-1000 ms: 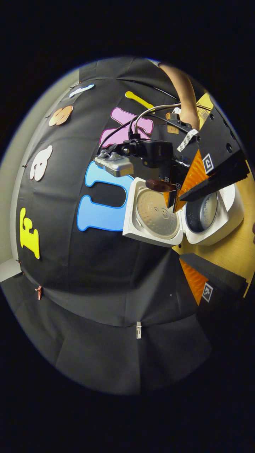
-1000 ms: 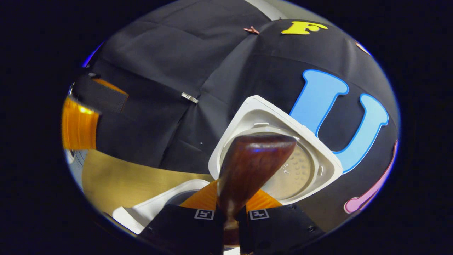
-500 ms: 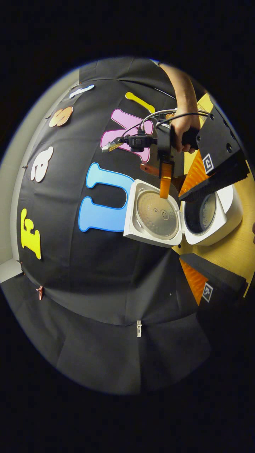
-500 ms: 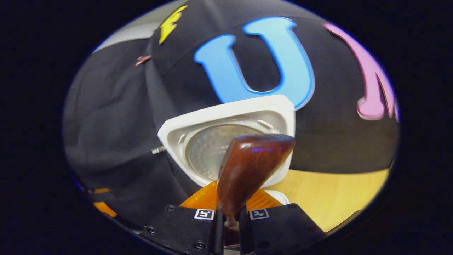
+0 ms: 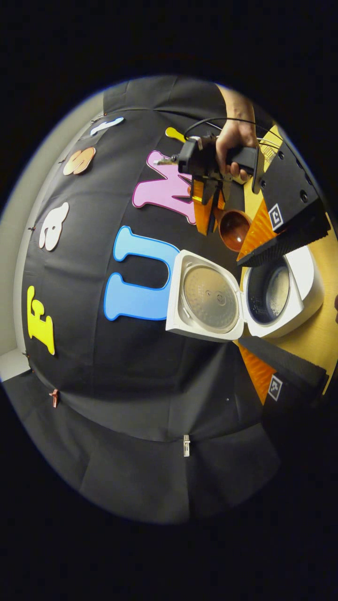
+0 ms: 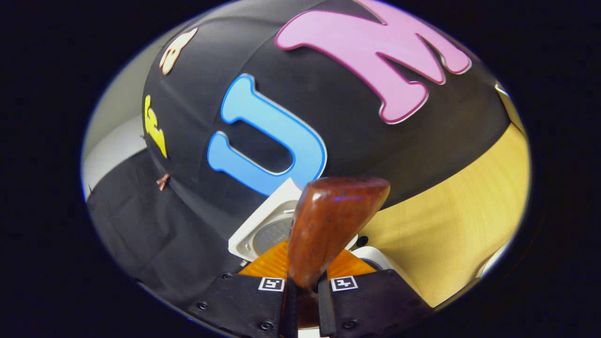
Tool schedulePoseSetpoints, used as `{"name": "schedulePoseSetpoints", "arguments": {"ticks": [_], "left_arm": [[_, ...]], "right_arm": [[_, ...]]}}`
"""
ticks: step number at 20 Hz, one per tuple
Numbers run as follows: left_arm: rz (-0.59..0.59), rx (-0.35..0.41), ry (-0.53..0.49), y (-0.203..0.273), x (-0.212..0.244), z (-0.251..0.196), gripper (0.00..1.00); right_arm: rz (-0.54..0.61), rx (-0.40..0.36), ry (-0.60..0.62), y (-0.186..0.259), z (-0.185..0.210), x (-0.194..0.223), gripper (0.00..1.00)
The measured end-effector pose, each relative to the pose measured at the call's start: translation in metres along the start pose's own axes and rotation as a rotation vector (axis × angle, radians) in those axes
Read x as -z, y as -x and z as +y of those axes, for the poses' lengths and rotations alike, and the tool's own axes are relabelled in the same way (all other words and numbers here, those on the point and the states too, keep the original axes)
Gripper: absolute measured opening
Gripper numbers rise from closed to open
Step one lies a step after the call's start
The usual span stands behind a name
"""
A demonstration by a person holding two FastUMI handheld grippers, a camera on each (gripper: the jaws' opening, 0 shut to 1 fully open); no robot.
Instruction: Close the left gripper, press the button to open the rice cooker; take a wooden spoon from the chopstick holder with the right hand, scoop a spoonful of rice and pour it into the rice cooker, then put the wooden spoon back into the chopstick holder.
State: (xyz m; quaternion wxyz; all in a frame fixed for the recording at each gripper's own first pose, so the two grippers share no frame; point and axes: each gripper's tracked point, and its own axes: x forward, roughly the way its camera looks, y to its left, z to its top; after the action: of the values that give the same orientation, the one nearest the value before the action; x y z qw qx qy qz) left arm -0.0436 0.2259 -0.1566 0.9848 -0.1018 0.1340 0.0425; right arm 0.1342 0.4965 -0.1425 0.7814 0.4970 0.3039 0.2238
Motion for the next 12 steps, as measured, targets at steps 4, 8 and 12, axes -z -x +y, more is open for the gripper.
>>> {"name": "schedulePoseSetpoints", "arguments": {"ticks": [4, 8, 12], "left_arm": [[-0.001, 0.017, -0.006, -0.01, -0.002, -0.024, 0.95], [0.005, 0.01, 0.005, -0.026, 0.0, -0.05, 0.95], [0.005, 0.018, 0.037, -0.035, -0.003, -0.08, 0.95]], "right_arm": [[-0.117, 0.018, 0.047, 0.065, -0.024, -0.054, 0.21], [-0.201, 0.077, 0.111, 0.131, -0.063, -0.11, 0.21], [-0.27, 0.138, 0.108, 0.192, -0.106, -0.154, 0.2]]}}
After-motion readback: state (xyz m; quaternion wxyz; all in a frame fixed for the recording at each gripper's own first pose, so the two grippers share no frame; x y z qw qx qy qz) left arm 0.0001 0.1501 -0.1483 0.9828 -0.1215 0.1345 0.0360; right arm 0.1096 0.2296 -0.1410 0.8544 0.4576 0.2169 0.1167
